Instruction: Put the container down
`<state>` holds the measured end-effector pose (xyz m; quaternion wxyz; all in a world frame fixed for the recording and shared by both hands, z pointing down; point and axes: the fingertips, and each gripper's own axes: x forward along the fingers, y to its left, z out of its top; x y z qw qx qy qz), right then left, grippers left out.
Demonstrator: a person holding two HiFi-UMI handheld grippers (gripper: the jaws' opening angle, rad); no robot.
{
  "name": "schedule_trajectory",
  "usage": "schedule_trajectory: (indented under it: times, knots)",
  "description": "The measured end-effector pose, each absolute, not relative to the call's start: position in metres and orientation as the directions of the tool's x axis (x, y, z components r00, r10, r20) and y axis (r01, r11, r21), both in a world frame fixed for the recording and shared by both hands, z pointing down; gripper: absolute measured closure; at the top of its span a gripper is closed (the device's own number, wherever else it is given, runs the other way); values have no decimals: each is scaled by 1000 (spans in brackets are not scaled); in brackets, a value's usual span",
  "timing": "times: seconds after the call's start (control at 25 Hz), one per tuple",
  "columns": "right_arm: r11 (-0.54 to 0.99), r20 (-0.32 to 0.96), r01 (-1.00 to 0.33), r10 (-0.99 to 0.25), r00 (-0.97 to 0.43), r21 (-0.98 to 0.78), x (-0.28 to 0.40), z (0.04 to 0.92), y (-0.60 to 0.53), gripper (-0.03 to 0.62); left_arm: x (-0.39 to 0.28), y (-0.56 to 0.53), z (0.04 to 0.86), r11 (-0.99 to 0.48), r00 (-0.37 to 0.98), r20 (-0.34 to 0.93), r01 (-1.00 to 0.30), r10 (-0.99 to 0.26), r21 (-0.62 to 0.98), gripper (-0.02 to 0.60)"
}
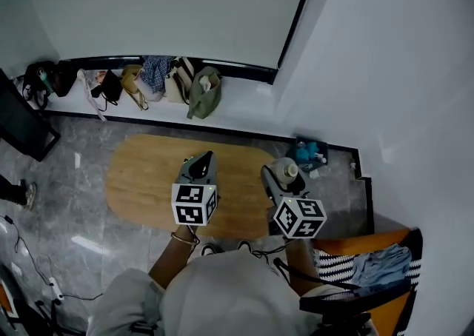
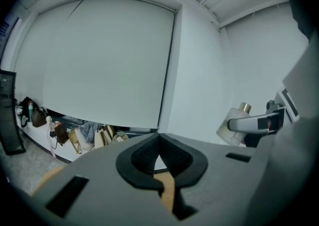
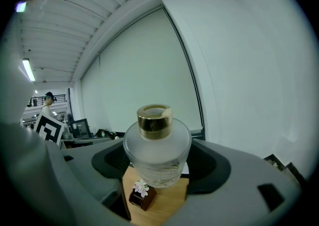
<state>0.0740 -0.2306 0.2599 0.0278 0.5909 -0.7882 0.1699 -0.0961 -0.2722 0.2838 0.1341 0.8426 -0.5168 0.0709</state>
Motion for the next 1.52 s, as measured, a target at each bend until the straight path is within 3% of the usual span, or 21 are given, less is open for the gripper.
schedule_trajectory:
  times: [0.56, 1.52]
  knots:
    - [205, 336, -935, -893, -300, -288, 118, 320, -242, 261, -53, -273, 348, -417, 454, 381, -891, -805, 179, 574]
    - [165, 521, -925, -786, -333, -343, 149, 573, -227, 261, -32, -259, 603, -335, 408, 584, -912, -702, 234, 574]
